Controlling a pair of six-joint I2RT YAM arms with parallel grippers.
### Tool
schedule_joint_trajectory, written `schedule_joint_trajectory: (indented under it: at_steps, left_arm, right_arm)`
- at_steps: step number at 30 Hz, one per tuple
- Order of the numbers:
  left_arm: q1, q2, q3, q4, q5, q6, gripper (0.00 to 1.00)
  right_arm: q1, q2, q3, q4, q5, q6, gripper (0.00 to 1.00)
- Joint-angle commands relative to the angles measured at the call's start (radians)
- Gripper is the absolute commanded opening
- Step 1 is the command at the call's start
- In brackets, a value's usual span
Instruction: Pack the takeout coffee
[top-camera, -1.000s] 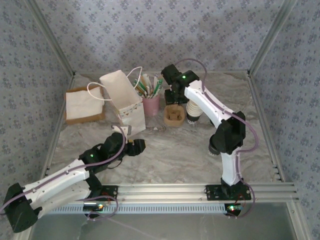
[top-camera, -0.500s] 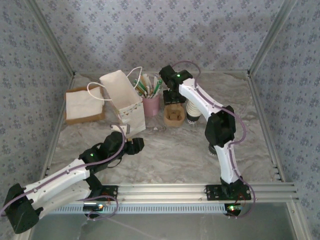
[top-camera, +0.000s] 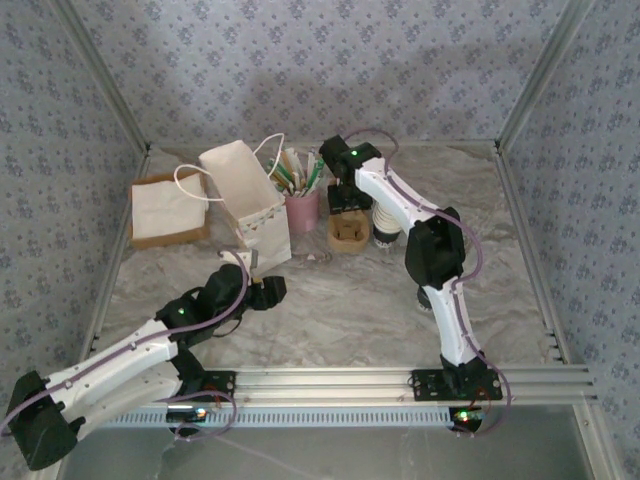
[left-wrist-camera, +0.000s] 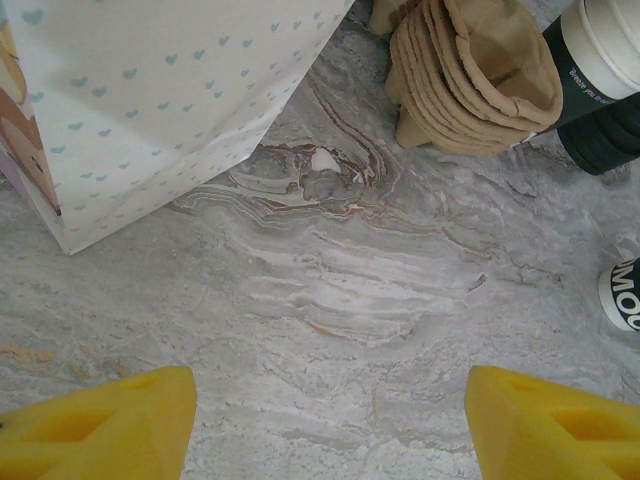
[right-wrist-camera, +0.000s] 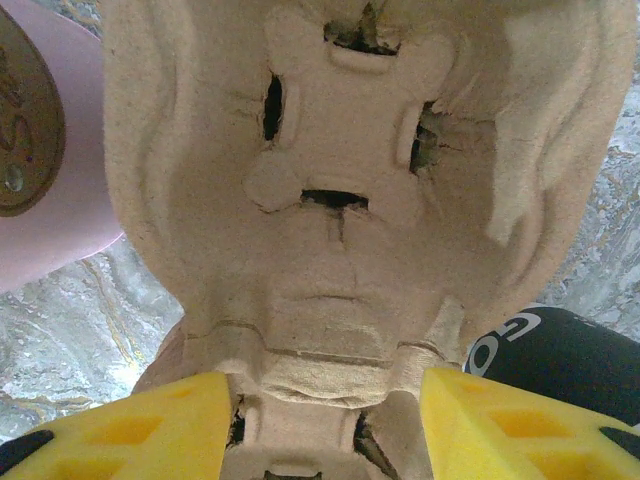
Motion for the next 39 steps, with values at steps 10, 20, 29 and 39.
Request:
schedule_joint_trajectory:
  at_steps: [10, 20, 29, 39]
  left_arm:
    - [0.005, -0.028, -0.005, -0.006, -0.018, 0.016, 0.72]
    - [0.006, -0.030, -0.007, -0.006, -0.019, 0.015, 0.72]
    - [0.007, -0.033, -0.009, -0.008, -0.019, 0.015, 0.71]
    - [0.006, -0.035, -0.012, -0.005, -0.017, 0.015, 0.71]
  right_arm:
    - [-0.018, 0.029, 0.034, -0.014, -0.027, -0.001, 0.52]
    - [-0.019, 0.046, 0.051, -0.017, -0.037, 0.003, 0.49]
    - [-0.018, 0.046, 0.057, -0.024, -0.032, 0.005, 0.48]
    - [-0.018, 0.043, 0.069, -0.034, -0.026, 0.006, 0.46]
